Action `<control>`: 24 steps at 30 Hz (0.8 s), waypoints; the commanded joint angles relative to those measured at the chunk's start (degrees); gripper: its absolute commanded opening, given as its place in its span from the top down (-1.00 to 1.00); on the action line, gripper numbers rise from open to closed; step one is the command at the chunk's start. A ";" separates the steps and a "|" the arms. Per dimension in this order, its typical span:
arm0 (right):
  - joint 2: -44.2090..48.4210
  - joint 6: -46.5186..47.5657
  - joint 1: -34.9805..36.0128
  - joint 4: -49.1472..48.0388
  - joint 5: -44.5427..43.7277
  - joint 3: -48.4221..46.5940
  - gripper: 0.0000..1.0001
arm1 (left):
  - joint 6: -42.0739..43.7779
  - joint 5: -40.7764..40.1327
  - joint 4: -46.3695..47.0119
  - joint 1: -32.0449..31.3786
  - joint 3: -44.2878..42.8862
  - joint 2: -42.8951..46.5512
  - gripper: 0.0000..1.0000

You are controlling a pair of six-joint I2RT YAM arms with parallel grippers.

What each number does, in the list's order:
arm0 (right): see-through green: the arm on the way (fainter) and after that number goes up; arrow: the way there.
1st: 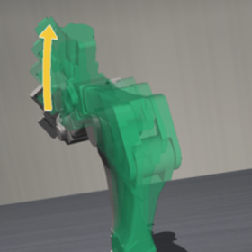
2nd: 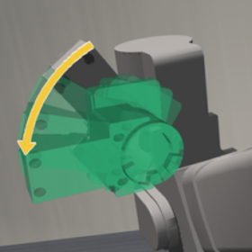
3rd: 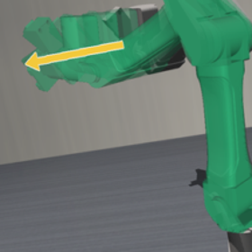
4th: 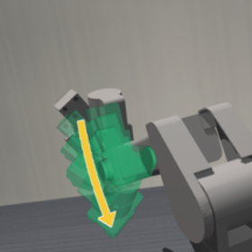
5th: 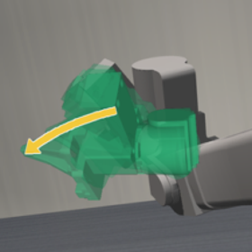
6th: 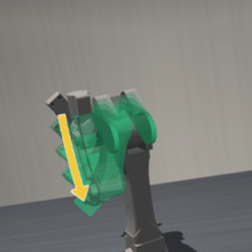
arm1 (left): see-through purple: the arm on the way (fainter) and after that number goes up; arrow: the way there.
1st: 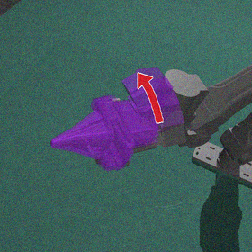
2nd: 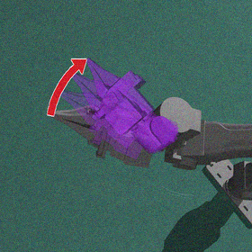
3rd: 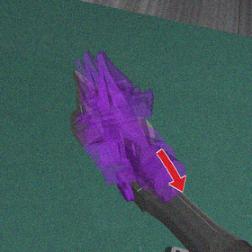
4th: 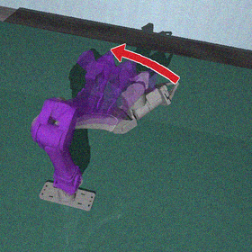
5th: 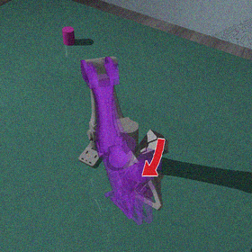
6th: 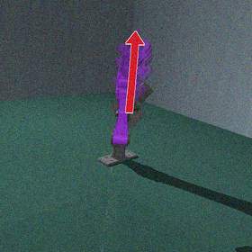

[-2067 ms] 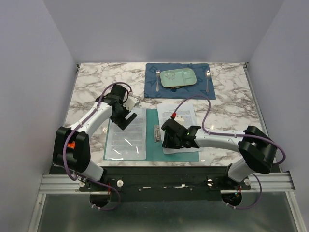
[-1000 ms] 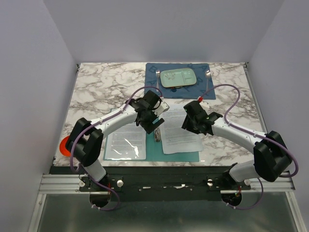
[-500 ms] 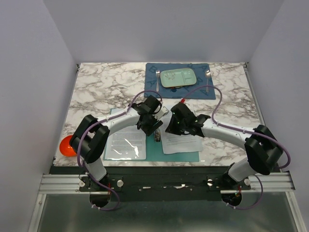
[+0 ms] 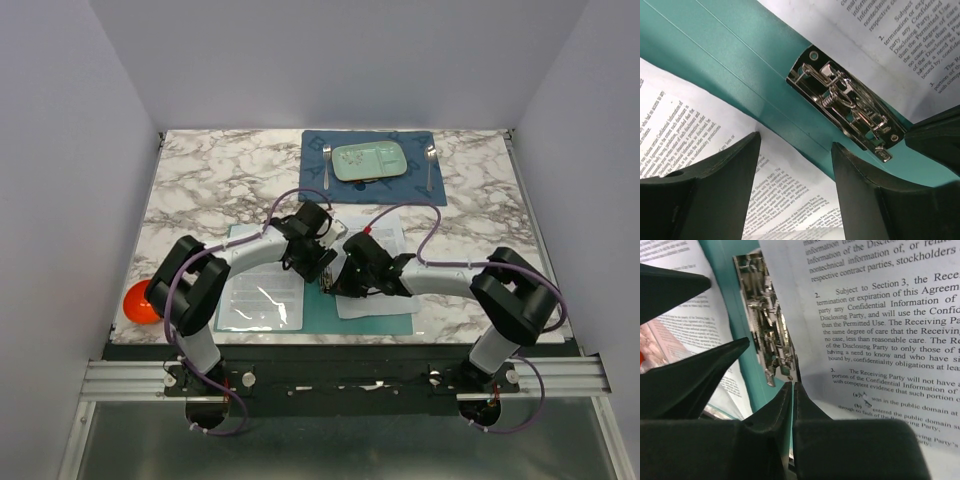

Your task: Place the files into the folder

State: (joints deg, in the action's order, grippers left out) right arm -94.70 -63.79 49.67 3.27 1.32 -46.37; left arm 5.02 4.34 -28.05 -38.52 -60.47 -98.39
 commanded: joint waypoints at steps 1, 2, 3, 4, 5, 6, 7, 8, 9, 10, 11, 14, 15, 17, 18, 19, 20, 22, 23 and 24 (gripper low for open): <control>-2.86 -4.58 0.52 -6.34 1.40 2.24 0.77 | -2.03 3.39 1.77 1.69 -1.93 -2.68 -0.41; -3.30 -5.11 0.52 -6.69 1.40 2.51 0.77 | -1.94 3.48 1.77 1.87 -2.02 -3.21 -0.41; -4.09 -5.55 0.52 -7.04 1.05 2.86 0.78 | -1.85 3.40 1.86 1.96 -2.20 -3.56 -0.41; -4.53 -6.08 0.52 -7.13 0.96 3.04 0.80 | -1.85 3.57 1.77 2.05 -2.11 -3.65 -0.42; -4.88 -6.87 0.52 -7.22 0.88 3.21 0.80 | -1.85 3.66 1.86 2.14 -2.11 -3.91 -0.41; -5.23 -7.22 0.43 -7.40 0.61 3.48 0.80 | -1.85 3.66 2.04 2.22 -2.11 -4.00 -0.42; -5.93 -7.57 0.43 -7.49 0.44 3.48 0.80 | -1.85 3.75 2.12 2.40 -1.94 -4.09 -0.41; -6.29 -8.27 0.43 -7.49 0.17 3.65 0.81 | -1.94 3.83 2.21 2.31 -2.02 -4.44 -0.42; -6.55 -8.80 0.34 -7.49 -0.18 3.83 0.81 | -1.94 3.84 2.39 2.40 -2.20 -4.62 -0.42; -7.08 -9.16 0.17 -7.49 -0.27 4.09 0.81 | -1.94 3.84 2.48 2.40 -2.29 -4.71 -0.42; -7.26 -9.51 -0.01 -7.40 -0.44 4.09 0.82 | -2.11 3.92 2.48 2.57 -2.46 -5.05 -0.43; -7.78 -9.86 -0.80 -7.22 -0.88 4.44 0.84 | -2.38 4.19 2.48 2.93 -3.51 -5.85 -0.42; -7.79 -9.78 -1.06 -7.14 -0.88 4.62 0.84 | -2.55 4.36 2.39 3.01 -4.04 -6.02 -0.43; -7.79 -9.16 -1.59 -6.87 -0.97 4.80 0.85 | -2.64 4.80 2.04 3.19 -4.48 -5.76 -0.42; -7.52 -8.81 -1.94 -6.44 -0.97 4.88 0.85 | -2.73 4.98 1.69 3.28 -4.74 -5.59 -0.42; -7.43 -8.46 -2.03 -6.00 -0.97 4.89 0.85 | -2.73 5.15 1.43 3.37 -4.83 -5.15 -0.42; -7.35 -7.76 -2.29 -5.82 -0.97 4.89 0.85 | -2.64 5.15 1.07 3.63 -4.75 -4.10 -0.42; -7.26 -7.23 -2.91 -5.29 -0.97 5.23 0.86 | -2.47 5.50 0.37 4.24 -4.48 -2.52 -0.43; -7.26 -6.79 -3.00 -5.20 -0.97 5.32 0.86 | -2.47 5.94 -0.24 4.94 -4.48 -0.77 -0.43; -7.26 -6.53 -3.17 -5.20 -0.97 5.41 0.86 | -2.29 6.47 -1.55 5.38 -4.92 0.21 -0.43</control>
State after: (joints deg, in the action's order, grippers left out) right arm -99.07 -73.10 47.48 -7.81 3.49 -43.64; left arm 3.95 6.20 -26.59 -34.54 -64.49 -102.56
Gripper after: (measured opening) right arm 0.074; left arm 0.711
